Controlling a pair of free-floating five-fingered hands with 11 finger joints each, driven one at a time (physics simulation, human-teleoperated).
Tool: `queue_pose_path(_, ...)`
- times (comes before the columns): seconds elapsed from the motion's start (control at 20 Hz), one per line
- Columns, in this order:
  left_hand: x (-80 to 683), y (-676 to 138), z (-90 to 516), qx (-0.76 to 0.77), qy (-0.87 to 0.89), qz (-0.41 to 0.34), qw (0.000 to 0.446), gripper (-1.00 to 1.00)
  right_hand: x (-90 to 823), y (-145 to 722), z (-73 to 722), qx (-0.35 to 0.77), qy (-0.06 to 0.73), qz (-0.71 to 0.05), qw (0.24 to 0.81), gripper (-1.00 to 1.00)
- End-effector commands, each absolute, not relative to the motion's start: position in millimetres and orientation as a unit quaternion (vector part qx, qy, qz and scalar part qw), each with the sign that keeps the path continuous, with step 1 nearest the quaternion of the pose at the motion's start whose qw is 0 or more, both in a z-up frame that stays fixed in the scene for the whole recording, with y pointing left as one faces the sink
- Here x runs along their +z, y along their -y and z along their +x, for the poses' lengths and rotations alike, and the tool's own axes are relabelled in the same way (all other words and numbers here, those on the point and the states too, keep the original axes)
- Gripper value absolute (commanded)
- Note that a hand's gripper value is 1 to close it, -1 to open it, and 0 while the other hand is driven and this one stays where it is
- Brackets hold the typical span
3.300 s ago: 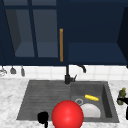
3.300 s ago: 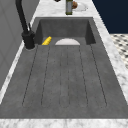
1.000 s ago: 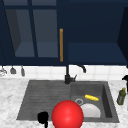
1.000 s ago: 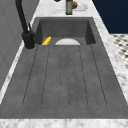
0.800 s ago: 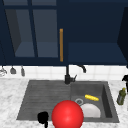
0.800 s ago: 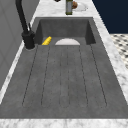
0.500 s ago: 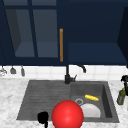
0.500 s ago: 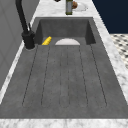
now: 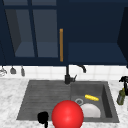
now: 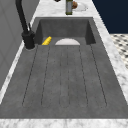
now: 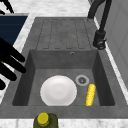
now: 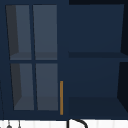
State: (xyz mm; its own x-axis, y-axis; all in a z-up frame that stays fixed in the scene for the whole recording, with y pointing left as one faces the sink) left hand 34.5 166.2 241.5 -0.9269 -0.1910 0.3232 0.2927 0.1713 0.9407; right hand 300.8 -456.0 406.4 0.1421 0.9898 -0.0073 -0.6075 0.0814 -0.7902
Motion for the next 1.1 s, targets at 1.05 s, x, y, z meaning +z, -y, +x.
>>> queue_pose_path(1.05, 241.5, -166.2, 34.5, -0.643, 0.742, -0.034, 0.188, 0.00, 345.8, 494.7, 341.0, 0.647, 0.291, -0.235, 0.665, -1.00)
